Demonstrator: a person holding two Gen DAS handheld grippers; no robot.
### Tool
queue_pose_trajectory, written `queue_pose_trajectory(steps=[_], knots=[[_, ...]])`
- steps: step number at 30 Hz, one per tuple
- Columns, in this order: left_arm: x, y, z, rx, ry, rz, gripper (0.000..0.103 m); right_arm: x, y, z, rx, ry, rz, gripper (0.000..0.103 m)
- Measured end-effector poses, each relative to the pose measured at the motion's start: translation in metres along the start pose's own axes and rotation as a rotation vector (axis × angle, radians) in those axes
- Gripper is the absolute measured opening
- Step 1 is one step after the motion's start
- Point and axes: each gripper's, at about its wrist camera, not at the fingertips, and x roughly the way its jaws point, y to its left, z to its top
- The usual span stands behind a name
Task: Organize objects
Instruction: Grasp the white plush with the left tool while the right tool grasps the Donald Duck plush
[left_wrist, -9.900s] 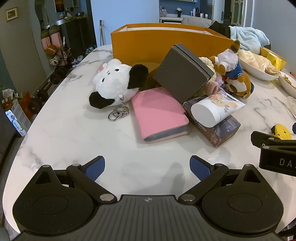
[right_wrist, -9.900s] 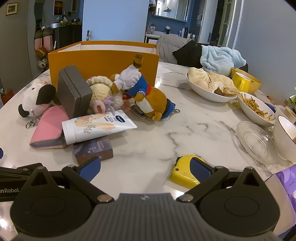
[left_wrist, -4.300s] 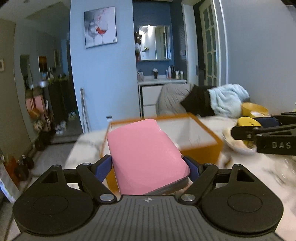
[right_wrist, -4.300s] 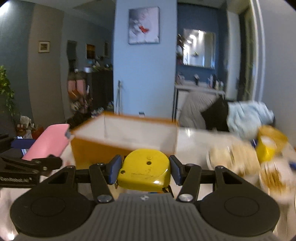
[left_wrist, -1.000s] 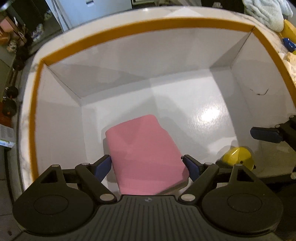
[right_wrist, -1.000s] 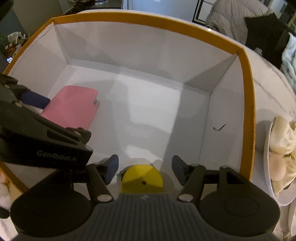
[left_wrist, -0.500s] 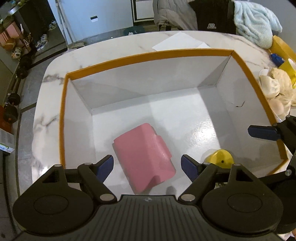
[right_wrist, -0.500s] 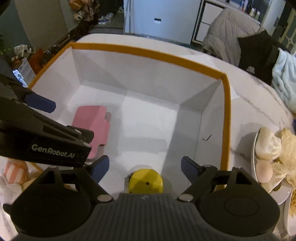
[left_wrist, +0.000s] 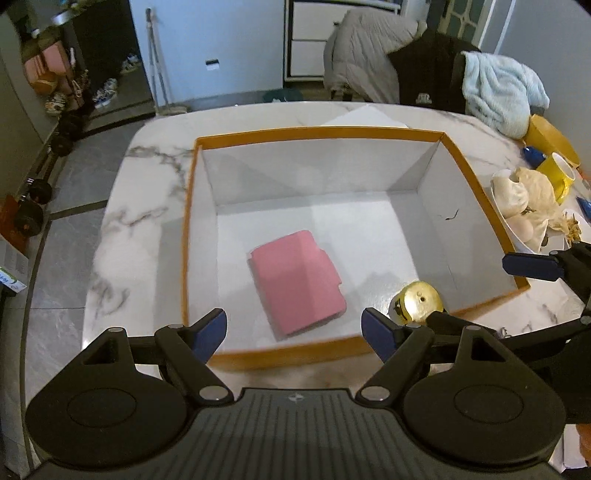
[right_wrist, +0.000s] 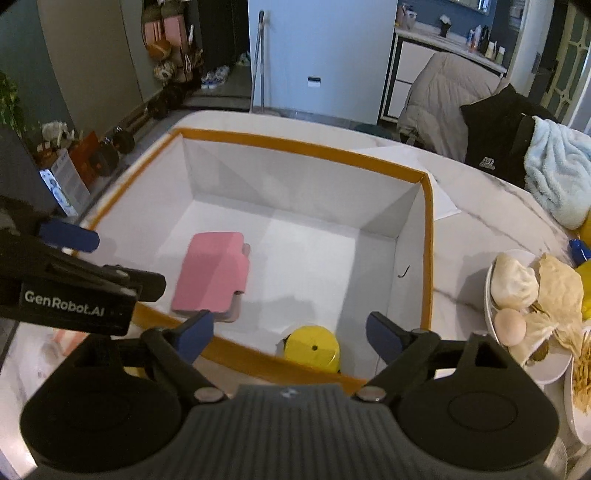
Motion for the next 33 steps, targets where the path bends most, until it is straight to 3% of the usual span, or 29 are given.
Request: queue_pose_trajectory(steps=[8, 13, 17, 22, 33], knots=[[-0.027, 0.007, -0.046, 0.007, -0.078, 0.0, 0.095, -0.029, 0.013, -0.033, -0.015, -0.033, 0.0, 0.091], [-0.029, 0.017, -0.085, -0.018, -0.11, -0.011, 0.095, -0.04, 0.02, -0.074, -0.024, -0.063, -0.027, 0.094], [-0.022, 0.029, -0.114, -0.058, -0.123, 0.001, 0.095, -0.043, 0.025, -0.111, -0.022, -0.076, 0.002, 0.095], [-0.017, 0.045, -0.14, -0.118, -0.158, 0.031, 0.096, -0.058, 0.022, -0.149, 0.001, -0.152, -0.021, 0.096], [0.009, 0.057, -0.143, -0.132, -0.132, 0.078, 0.096, -0.07, 0.01, -0.173, 0.062, -0.199, 0.018, 0.097]])
